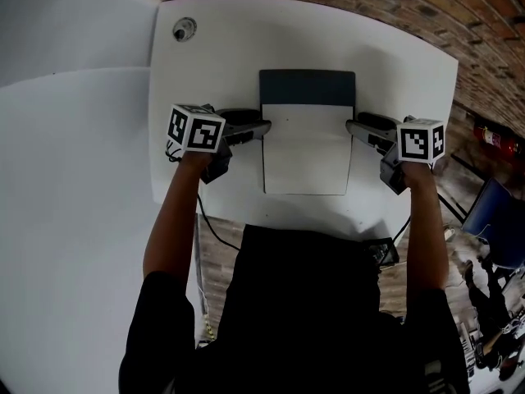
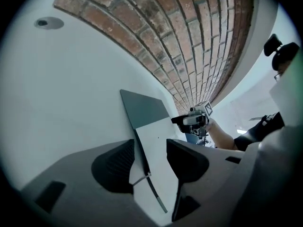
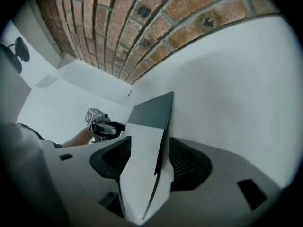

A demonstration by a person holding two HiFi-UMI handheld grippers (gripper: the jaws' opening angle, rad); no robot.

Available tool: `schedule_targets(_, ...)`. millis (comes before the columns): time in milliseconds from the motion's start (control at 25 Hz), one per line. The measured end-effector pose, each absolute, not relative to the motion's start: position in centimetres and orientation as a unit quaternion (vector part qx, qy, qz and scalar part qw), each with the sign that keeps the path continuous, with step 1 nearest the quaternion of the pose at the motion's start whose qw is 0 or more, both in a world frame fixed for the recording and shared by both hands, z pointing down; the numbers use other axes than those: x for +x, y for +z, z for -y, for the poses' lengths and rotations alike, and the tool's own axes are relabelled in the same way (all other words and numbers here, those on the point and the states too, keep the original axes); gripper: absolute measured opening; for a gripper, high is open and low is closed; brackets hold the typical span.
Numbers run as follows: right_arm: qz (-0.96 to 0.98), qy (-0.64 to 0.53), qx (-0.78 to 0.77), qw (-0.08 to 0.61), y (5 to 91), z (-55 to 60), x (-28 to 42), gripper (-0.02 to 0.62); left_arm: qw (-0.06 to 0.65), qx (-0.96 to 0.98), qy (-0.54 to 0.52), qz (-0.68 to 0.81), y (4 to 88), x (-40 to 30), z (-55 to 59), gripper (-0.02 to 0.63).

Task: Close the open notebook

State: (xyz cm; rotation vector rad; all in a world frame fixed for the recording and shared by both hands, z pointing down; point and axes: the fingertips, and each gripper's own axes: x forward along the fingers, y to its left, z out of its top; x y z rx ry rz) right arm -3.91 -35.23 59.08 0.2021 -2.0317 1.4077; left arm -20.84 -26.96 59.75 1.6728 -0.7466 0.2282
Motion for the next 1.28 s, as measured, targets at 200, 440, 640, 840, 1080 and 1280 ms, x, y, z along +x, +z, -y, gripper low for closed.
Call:
schedule_targets(200,0.769,0.532,0.075,0.347,59.6,34.9,-4.5,0.227,0.615,0.715,0.082,0.322,59.8,-20.6,27.4,0.201)
schedule_targets(440,0.767,0.531,0.077,0.352,59.9,34.8,-4.7,0.204,0.619,0.712,0.068,0.325,59.9,-20.4,27.8,0.201)
schedule_targets(640,0.778,0.518,0.082,0.346,59.3,35.2,-4.3,0.142,0.61,0.715,0.076,0.333,59.6,-20.2,27.9,0.201)
schedule_targets(840,0.788,0.51,0.08,0.335,58.5,35.0,-3.8,0.084,0.601,0.723,0.077,0.332,58.4,-20.4,27.5,0.187)
schedule_targets(1080,0.812,0.473,0.085,0.331,57.3,34.3,-3.1,0.044,0.583,0.735,0.079,0.336,56.5,-20.0,26.3,0.176)
schedule_targets(1280,0.84,0.426,0.066,0.33,55.9,33.0,-3.0,0.039,0.559,0.747,0.109,0.343,55.7,-19.5,24.9,0.152)
